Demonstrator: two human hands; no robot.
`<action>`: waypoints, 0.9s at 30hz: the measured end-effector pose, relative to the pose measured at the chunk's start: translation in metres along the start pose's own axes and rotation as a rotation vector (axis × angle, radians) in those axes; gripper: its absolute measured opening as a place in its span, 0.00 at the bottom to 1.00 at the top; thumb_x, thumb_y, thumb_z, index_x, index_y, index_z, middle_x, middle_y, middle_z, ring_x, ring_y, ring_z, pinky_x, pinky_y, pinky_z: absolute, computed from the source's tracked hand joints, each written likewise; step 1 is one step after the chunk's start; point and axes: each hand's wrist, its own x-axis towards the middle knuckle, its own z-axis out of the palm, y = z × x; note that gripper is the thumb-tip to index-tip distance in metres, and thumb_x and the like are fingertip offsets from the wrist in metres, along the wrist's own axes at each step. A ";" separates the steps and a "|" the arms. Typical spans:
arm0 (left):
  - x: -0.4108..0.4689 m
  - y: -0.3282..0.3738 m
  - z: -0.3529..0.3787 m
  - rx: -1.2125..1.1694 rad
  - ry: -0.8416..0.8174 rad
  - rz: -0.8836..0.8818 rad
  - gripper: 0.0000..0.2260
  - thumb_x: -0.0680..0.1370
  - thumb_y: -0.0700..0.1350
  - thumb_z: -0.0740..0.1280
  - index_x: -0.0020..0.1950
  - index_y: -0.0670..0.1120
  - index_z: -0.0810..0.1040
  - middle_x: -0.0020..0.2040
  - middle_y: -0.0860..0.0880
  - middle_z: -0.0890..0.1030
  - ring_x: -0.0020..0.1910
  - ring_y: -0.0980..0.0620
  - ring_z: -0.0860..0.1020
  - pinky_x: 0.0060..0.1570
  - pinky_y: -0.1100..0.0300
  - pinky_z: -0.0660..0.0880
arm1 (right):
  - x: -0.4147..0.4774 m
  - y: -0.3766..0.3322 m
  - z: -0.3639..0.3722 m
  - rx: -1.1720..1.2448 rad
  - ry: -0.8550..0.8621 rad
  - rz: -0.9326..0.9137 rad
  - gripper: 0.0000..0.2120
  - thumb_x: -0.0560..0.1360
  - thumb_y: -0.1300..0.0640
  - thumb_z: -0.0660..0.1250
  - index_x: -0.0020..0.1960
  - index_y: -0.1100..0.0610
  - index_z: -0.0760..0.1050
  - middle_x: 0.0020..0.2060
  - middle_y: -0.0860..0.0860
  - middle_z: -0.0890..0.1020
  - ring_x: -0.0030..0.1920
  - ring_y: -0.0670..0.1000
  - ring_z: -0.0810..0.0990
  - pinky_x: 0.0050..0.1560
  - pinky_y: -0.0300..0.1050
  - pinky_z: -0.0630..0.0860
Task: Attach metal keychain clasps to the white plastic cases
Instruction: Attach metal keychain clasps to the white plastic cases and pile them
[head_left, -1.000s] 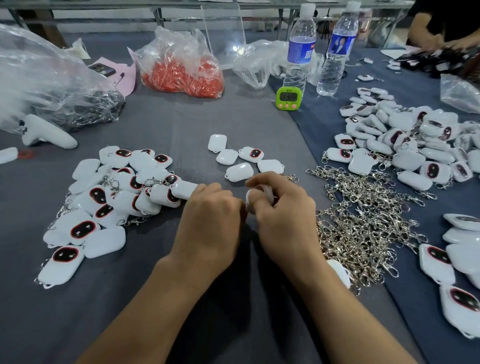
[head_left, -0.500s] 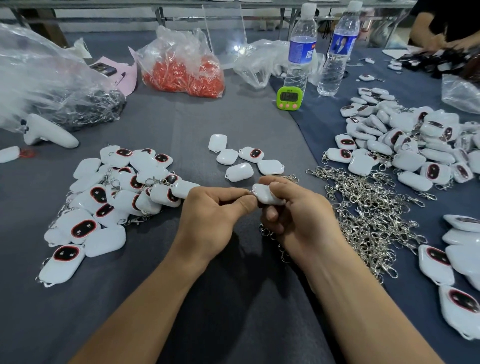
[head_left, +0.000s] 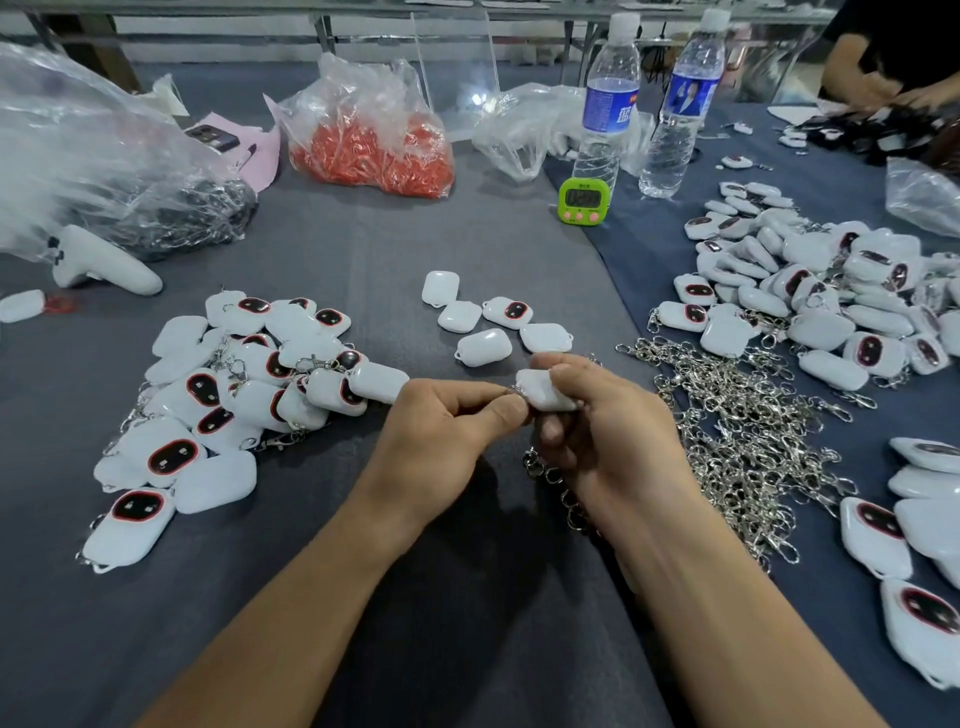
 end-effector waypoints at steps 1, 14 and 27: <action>0.000 0.001 0.000 -0.030 -0.002 -0.009 0.05 0.77 0.44 0.72 0.45 0.52 0.89 0.41 0.53 0.87 0.42 0.59 0.83 0.47 0.66 0.77 | 0.001 0.000 0.000 0.025 -0.012 0.017 0.11 0.80 0.66 0.60 0.46 0.60 0.80 0.28 0.53 0.80 0.20 0.47 0.69 0.20 0.35 0.62; 0.000 -0.001 -0.019 1.068 0.260 0.385 0.08 0.74 0.43 0.72 0.35 0.46 0.84 0.30 0.48 0.77 0.35 0.43 0.73 0.44 0.51 0.68 | 0.008 0.011 0.006 -0.678 0.020 -0.374 0.06 0.75 0.57 0.68 0.45 0.49 0.83 0.29 0.51 0.82 0.28 0.50 0.79 0.35 0.46 0.74; 0.005 0.003 -0.048 1.089 0.557 0.211 0.12 0.67 0.37 0.70 0.46 0.49 0.88 0.38 0.45 0.84 0.41 0.40 0.77 0.49 0.49 0.65 | 0.051 0.008 0.045 -1.806 -0.165 -0.640 0.11 0.74 0.63 0.63 0.56 0.56 0.75 0.53 0.55 0.79 0.54 0.60 0.76 0.46 0.48 0.61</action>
